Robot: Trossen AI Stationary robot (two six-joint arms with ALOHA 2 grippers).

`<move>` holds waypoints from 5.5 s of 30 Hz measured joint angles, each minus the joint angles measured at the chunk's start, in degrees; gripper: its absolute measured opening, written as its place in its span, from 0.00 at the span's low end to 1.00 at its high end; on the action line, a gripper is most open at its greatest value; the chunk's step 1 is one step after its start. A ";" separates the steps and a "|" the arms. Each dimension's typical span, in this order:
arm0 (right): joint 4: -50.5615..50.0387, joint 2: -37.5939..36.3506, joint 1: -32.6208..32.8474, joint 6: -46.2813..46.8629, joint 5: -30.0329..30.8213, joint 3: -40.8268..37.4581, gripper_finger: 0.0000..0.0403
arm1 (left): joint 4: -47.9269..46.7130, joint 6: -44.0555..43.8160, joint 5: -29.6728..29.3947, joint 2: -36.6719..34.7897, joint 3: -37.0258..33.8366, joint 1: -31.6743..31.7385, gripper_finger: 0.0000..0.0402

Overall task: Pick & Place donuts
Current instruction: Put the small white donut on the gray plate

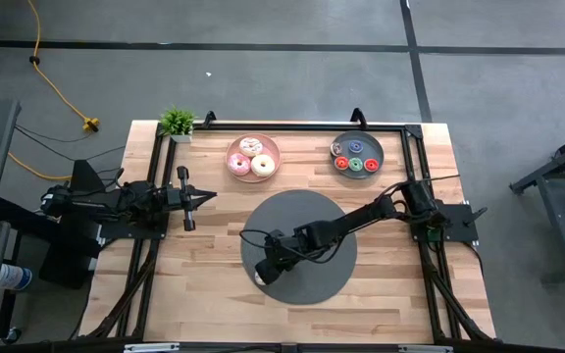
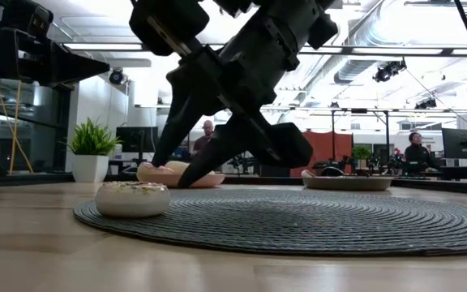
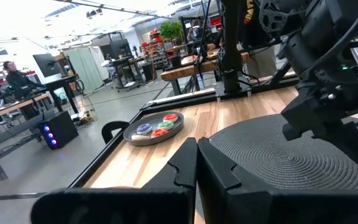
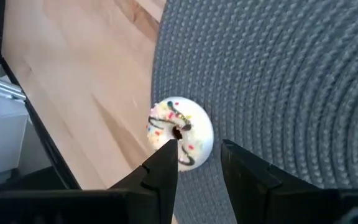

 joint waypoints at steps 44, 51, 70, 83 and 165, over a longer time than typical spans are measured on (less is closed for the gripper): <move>2.34 3.21 0.15 0.98 -1.37 1.09 0.47 | 0.00 0.00 0.04 0.00 0.02 0.01 0.00; 4.44 4.17 0.15 1.73 -2.30 1.11 0.47 | 0.00 0.00 0.04 -0.02 0.02 0.00 0.00; 2.99 4.22 0.09 1.51 -3.01 1.16 0.22 | 0.00 0.00 0.04 -0.02 0.00 0.02 0.00; 3.92 3.52 -0.99 -2.87 -1.05 6.04 0.18 | -0.02 0.00 0.02 -0.02 0.02 0.02 0.00; -21.33 -37.85 -65.96 -27.30 20.72 -34.07 0.18 | 0.00 0.00 -0.07 -0.02 0.02 0.01 0.00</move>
